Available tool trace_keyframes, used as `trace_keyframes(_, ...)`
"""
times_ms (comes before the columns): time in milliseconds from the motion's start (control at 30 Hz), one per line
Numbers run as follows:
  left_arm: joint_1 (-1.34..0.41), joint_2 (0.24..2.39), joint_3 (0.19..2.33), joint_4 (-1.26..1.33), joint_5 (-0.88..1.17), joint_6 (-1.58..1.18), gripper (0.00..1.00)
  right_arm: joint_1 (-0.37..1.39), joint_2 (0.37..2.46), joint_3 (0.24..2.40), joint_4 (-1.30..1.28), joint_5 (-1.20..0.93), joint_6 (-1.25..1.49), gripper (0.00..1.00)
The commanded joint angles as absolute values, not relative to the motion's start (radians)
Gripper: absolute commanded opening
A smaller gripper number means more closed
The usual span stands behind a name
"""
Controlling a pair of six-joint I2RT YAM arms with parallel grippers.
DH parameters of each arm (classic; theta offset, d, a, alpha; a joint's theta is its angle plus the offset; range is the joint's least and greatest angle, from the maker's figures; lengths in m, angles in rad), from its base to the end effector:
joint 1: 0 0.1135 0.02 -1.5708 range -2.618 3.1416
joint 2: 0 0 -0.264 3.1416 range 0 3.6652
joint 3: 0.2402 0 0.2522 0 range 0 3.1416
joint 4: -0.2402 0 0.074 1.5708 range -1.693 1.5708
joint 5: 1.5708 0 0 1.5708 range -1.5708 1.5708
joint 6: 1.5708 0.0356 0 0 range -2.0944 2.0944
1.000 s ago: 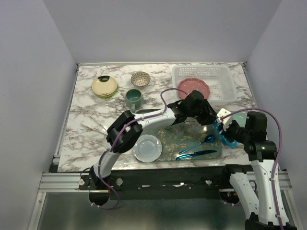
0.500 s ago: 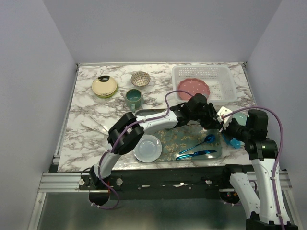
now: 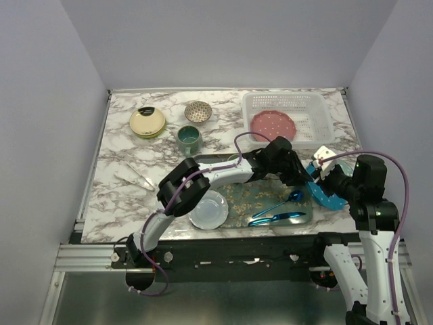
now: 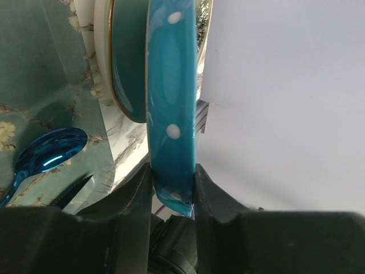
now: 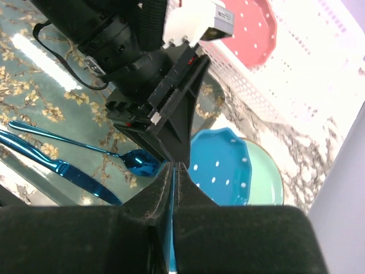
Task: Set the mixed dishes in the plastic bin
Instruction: Pick up the plate at the center of the board.
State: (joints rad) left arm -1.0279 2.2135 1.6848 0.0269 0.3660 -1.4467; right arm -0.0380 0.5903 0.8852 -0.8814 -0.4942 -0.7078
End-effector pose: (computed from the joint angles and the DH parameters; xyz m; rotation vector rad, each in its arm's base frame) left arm 0.2546 -0.4467 0.2015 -0.2650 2.6340 -1.6314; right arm 0.1059 0.0129 0.3307 -0.9411 1.8557 0.0816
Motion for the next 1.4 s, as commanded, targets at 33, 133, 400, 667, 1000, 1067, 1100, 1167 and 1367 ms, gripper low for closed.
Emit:
trace_keyframes(33,-1.022,2.224,1.715,0.112,0.353,-1.451,0.18,-0.034,0.587,0.902,-0.904,-0.364,-0.618,0.13)
trace_keyframes(133,-1.009,2.22,1.697,0.147,0.362,-1.444,0.0,-0.035,0.591,0.884,-0.881,-0.31,-0.586,0.19)
trace_keyframes(400,-0.96,2.149,1.606,0.276,0.39,-1.417,0.0,-0.055,0.646,0.853,-0.827,-0.245,-0.523,0.45)
trace_keyframes(667,-0.924,2.083,1.517,0.393,0.423,-1.411,0.0,-0.103,0.727,0.861,-0.818,-0.325,-0.515,0.6)
trace_keyframes(1000,-0.897,2.028,1.479,0.449,0.465,-1.394,0.0,-0.124,0.759,0.877,-0.822,-0.396,-0.528,0.67)
trace_keyframes(1067,-0.896,2.019,1.476,0.454,0.469,-1.388,0.0,-0.124,0.759,0.879,-0.825,-0.405,-0.532,0.69)
trace_keyframes(1100,-0.896,2.016,1.474,0.456,0.474,-1.387,0.0,-0.124,0.761,0.88,-0.827,-0.406,-0.534,0.69)
trace_keyframes(1167,-0.896,2.006,1.473,0.46,0.482,-1.382,0.0,-0.124,0.765,0.885,-0.825,-0.4,-0.532,0.69)
trace_keyframes(1367,-0.894,1.971,1.44,0.482,0.488,-1.381,0.0,-0.133,0.784,0.913,-0.815,-0.388,-0.496,0.7)
